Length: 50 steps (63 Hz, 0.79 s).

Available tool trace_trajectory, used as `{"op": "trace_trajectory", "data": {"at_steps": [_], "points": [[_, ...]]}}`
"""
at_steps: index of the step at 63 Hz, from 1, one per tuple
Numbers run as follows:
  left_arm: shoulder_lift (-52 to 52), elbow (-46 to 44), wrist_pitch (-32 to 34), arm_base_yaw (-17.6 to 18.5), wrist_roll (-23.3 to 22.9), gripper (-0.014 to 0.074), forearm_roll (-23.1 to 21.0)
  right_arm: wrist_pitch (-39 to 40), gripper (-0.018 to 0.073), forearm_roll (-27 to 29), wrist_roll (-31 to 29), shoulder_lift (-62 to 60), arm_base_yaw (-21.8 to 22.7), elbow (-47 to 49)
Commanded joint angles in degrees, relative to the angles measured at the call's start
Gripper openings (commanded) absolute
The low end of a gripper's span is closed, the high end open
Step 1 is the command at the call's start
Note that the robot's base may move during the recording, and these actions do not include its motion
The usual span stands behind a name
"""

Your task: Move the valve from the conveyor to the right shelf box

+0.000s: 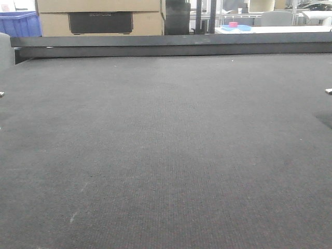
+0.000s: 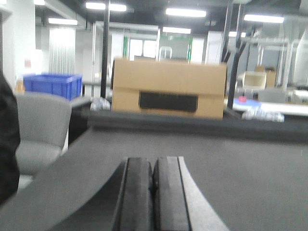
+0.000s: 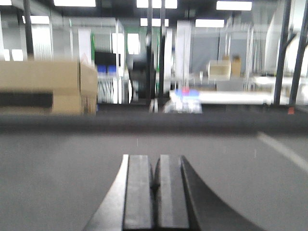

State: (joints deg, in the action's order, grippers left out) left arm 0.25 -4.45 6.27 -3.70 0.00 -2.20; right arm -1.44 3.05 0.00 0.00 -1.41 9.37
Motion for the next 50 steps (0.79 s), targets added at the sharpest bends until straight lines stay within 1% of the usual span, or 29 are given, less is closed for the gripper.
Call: {"op": "trace_trajectory", "data": {"at_steps": [1, 4, 9, 11, 15, 17, 20, 23, 25, 28, 30, 33, 38, 41, 46, 50], "points": [[0.42, -6.34, -0.56, -0.08, 0.0, -0.0111, -0.13, -4.39, -0.0132, 0.06, 0.0, 0.0, 0.26, 7.2], [2.34, -10.86, -5.16, -0.08, 0.0, -0.0111, 0.31, -6.85, -0.0094, 0.06, 0.0, 1.18, 0.26, 10.94], [6.72, -18.32, -12.28, -0.08, 0.0, -0.0111, 2.2, -9.52, 0.002, 0.06, 0.0, 4.33, 0.26, 15.81], [9.11, -21.6, -15.77, -0.08, 0.0, -0.0105, 3.38, -10.11, 0.009, 0.06, 0.0, 6.11, 0.26, 17.67], [13.16, -26.52, -20.89, -0.08, 0.0, -0.0059, 4.57, -11.05, 0.0223, 0.06, 0.0, 9.65, 0.26, 20.69], [15.77, -29.41, -23.29, -0.08, 0.0, -0.0017, 4.8, -11.18, 0.0297, 0.06, 0.0, 11.4, 0.26, 21.87], [19.39, -33.14, -25.85, -0.08, 0.0, 0.0042, 4.79, -11.31, 0.0377, 0.06, 0.0, 14.38, 0.26, 23.52], [22.4, -35.98, -28.77, -0.08, 0.0, 0.0124, 4.79, -11.3, 0.0459, 0.06, 0.0, 17.31, 0.26, 24.81], [24.88, -38.09, -30.56, -0.08, 0.0, 0.0187, 4.79, -11.3, 0.0508, 0.06, 0.0, 18.91, 0.26, 25.43], [27.73, -40.61, -32.35, -0.08, 0.0, 0.0265, 4.79, -11.33, 0.0558, 0.06, 0.0, 21.6, 0.26, 26.08], [29.95, -41.81, -33.14, -0.08, 0.0, 0.033, 4.79, -11.33, 0.0575, 0.06, 0.0, 22.94, 0.26, 26.26], [32.25, -43.38, -34.36, 0.02, 0.0, 0.041, 4.67, -11.04, 0.0566, 0.06, 0.0, 25.16, 0.26, 26.35], [35.82, -45.08, -34.38, 0.5, -0.34, 0.056, 3.54, -10.46, 0.0559, 0.06, 0.0, 28.62, 0.26, 26.52], [37.45, -45.36, -34.52, 0.78, -0.34, 0.062, 2.84, -11.61, 0.0559, 0.06, 0.0, 31.08, 0.26, 27.43], [39.68, -45.56, -35.25, 1.87, -0.34, 0.0598, 1.73, -16.5, 0.0559, 0.06, 0.0, 34.7, 0.26, 31.06], [41.01, -45.56, -36.07, 2.74, -0.34, 0.0591, 1.24, -24.19, 0.0559, 0.06, 0.0, 39.38, 0.26, 35.89]]}}
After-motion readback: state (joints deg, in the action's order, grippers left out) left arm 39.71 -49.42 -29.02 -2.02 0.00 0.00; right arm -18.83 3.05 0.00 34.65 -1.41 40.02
